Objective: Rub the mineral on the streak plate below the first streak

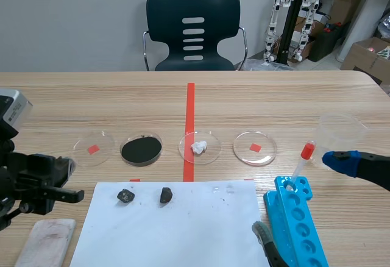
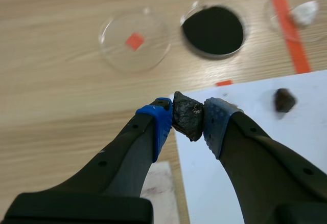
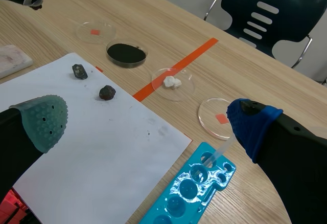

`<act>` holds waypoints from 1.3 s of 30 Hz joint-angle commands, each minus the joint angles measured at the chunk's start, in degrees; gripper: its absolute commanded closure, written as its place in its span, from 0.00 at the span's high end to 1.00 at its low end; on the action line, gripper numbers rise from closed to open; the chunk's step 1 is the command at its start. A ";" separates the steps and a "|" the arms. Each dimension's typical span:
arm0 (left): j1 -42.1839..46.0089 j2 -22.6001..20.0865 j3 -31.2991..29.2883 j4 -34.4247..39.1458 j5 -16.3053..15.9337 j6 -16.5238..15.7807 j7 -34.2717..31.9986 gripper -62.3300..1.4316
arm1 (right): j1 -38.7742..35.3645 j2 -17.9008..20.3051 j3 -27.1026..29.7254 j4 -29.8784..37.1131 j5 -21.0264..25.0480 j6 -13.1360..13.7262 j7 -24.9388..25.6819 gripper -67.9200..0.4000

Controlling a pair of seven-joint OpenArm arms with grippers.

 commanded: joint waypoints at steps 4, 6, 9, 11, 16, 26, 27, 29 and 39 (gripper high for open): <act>1.97 0.02 -1.18 3.41 0.98 -10.73 -10.43 0.23 | 0.17 0.00 0.31 1.31 0.68 -0.26 0.87 1.00; 3.06 0.02 -1.60 4.00 2.36 -16.65 -13.77 0.23 | 0.17 0.00 0.31 1.31 0.68 -0.26 0.87 1.00; 4.70 0.15 -2.51 4.50 2.47 -23.04 -19.08 0.23 | 0.17 0.00 0.31 1.31 0.68 -0.26 0.87 1.00; 5.79 0.48 -3.26 4.81 2.47 -25.77 -22.77 0.23 | 0.17 0.00 0.31 1.31 0.68 -0.26 0.87 1.00; 7.45 1.42 -4.13 4.81 2.75 -29.38 -28.39 0.23 | 0.17 0.00 0.31 1.31 0.68 -0.26 0.90 1.00; 10.69 1.44 -4.37 4.76 7.41 -33.62 -36.39 0.23 | 0.17 0.00 0.31 1.31 0.68 -0.26 0.87 1.00; 10.80 1.44 -4.37 4.72 7.41 -33.62 -36.52 0.23 | 0.17 0.00 0.31 1.31 0.68 -0.26 0.87 1.00; 10.84 1.42 -4.37 4.66 7.41 -33.62 -36.52 0.23 | 0.17 0.00 0.31 1.31 0.68 -0.26 0.87 1.00; 12.55 1.44 -4.37 4.57 10.84 -33.57 -36.74 0.23 | 0.17 0.00 0.31 1.31 0.68 -0.26 0.87 1.00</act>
